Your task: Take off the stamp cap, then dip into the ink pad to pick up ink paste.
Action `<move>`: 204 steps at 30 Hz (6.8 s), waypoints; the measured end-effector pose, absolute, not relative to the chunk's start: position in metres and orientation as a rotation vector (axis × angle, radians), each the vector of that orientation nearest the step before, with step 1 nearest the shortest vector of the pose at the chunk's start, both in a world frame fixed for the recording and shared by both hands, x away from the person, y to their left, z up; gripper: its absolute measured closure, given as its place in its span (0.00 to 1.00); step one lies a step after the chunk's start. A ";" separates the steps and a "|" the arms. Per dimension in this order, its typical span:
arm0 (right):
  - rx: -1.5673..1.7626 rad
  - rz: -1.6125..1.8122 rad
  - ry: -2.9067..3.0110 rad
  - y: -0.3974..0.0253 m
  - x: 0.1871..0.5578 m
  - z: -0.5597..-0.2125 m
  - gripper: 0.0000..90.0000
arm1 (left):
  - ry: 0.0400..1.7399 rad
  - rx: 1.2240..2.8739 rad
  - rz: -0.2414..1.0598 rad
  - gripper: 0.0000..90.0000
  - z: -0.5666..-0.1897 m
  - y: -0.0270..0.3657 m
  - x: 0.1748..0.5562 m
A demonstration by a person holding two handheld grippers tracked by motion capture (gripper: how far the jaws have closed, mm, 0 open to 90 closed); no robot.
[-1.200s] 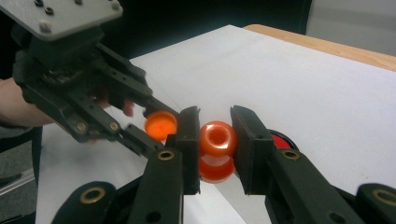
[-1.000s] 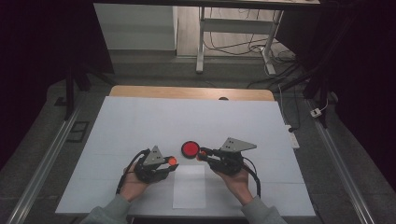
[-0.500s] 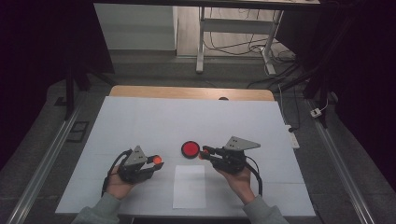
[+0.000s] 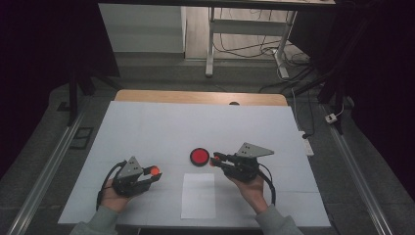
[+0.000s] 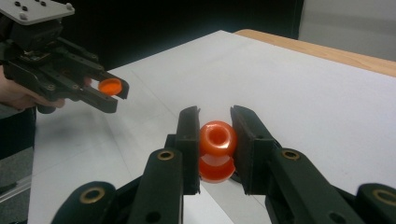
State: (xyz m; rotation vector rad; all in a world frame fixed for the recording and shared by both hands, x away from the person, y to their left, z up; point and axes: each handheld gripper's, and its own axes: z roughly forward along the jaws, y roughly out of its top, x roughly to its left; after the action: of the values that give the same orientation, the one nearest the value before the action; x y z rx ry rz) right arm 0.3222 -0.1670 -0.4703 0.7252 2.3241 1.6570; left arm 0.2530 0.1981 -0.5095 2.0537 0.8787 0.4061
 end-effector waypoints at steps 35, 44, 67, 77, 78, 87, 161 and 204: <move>0.701 1.626 2.274 -0.165 0.329 -0.462 0.80 | 0.899 2.036 0.392 0.72 -0.513 0.208 0.250; 0.728 1.621 2.285 -0.154 0.348 -0.460 0.80 | 0.896 2.031 0.387 0.72 -0.513 0.208 0.250; 0.800 1.483 2.375 -0.125 0.384 -0.481 0.80 | 0.892 2.040 0.379 0.72 -0.513 0.207 0.251; 0.802 1.451 2.386 -0.116 0.390 -0.487 0.80 | 0.892 2.043 0.378 0.72 -0.514 0.206 0.251; 0.803 1.454 2.386 -0.116 0.390 -0.487 0.80 | 0.892 2.043 0.377 0.72 -0.514 0.206 0.251; 0.793 1.414 2.413 -0.111 0.389 -0.492 0.80 | 0.890 2.045 0.376 0.72 -0.514 0.205 0.251; 0.698 1.260 2.392 -0.099 0.377 -0.528 0.81 | 0.908 2.038 0.377 0.72 -0.514 0.207 0.251; 0.713 1.287 2.436 -0.099 0.383 -0.525 0.80 | 0.907 2.049 0.365 0.72 -0.516 0.207 0.253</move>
State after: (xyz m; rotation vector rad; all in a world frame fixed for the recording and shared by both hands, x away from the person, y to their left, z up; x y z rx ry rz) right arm 0.3831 -0.0987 -0.5252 0.7129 2.4357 1.2874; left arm 0.2534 0.2067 -0.5160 2.0493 0.9070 0.3651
